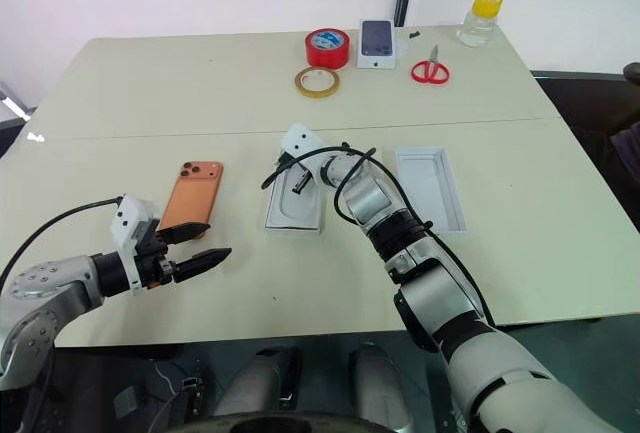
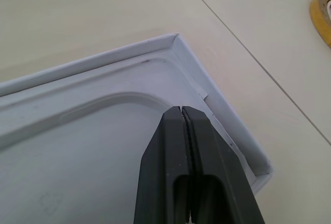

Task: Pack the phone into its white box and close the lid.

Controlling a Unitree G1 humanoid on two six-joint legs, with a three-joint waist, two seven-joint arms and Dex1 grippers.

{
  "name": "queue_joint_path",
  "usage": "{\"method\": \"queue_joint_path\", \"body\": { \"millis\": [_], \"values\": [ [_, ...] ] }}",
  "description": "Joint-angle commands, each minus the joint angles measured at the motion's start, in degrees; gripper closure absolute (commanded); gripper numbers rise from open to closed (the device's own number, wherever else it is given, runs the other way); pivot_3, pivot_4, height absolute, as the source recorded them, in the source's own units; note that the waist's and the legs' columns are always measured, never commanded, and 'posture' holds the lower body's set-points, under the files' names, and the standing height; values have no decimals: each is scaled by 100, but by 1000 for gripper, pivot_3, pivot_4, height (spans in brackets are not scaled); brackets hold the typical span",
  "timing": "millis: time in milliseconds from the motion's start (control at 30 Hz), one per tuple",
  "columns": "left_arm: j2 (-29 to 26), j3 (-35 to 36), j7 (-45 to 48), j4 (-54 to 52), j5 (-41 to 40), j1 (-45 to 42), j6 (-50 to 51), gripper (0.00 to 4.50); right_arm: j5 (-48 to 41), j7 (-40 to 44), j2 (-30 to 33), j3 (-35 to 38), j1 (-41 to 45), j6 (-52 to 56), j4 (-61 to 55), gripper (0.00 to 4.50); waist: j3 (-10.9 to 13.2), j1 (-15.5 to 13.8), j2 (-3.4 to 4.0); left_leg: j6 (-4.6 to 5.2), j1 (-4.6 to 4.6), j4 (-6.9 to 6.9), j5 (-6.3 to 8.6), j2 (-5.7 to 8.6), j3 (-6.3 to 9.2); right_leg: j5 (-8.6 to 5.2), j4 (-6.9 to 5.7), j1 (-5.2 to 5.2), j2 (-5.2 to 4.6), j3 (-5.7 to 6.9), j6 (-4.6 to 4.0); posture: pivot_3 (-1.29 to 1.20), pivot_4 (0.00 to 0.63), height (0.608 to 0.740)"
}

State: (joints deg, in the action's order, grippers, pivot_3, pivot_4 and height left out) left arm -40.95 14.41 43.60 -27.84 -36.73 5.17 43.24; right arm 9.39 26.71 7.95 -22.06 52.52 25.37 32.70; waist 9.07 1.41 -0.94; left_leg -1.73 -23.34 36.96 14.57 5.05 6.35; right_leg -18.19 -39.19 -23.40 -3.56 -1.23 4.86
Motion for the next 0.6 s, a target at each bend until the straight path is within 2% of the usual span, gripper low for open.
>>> {"method": "queue_joint_path", "body": {
  "millis": [33, 400, 600],
  "values": [
    [3, 15, -31, -187, -29, -28, -124, 513, -29, 249, 71, 83, -40, -109, -548, 4474, 0, 2, 0, 0, 0, 0, 0, 0, 0, 0, 0, 0, 0, 0, 0, 0, 150, 740],
    [176, 166, -370, -97, -205, -152, 75, 513, -199, 1697, 837, -357, -1206, 492, -3004, 4474, 0, -24, 0, 6, 0, 1, 4, 0, 1, 0, 1, 2, 0, 0, 1, 0, 150, 740],
    [188, 125, -464, -18, -214, -217, 50, 513, -28, 2117, 1212, -792, -1481, 438, -3339, 4474, 0, -16, 0, 8, 0, 1, 5, -1, 1, 0, 1, 2, 0, 0, 0, 0, 150, 740]
  ]
}}
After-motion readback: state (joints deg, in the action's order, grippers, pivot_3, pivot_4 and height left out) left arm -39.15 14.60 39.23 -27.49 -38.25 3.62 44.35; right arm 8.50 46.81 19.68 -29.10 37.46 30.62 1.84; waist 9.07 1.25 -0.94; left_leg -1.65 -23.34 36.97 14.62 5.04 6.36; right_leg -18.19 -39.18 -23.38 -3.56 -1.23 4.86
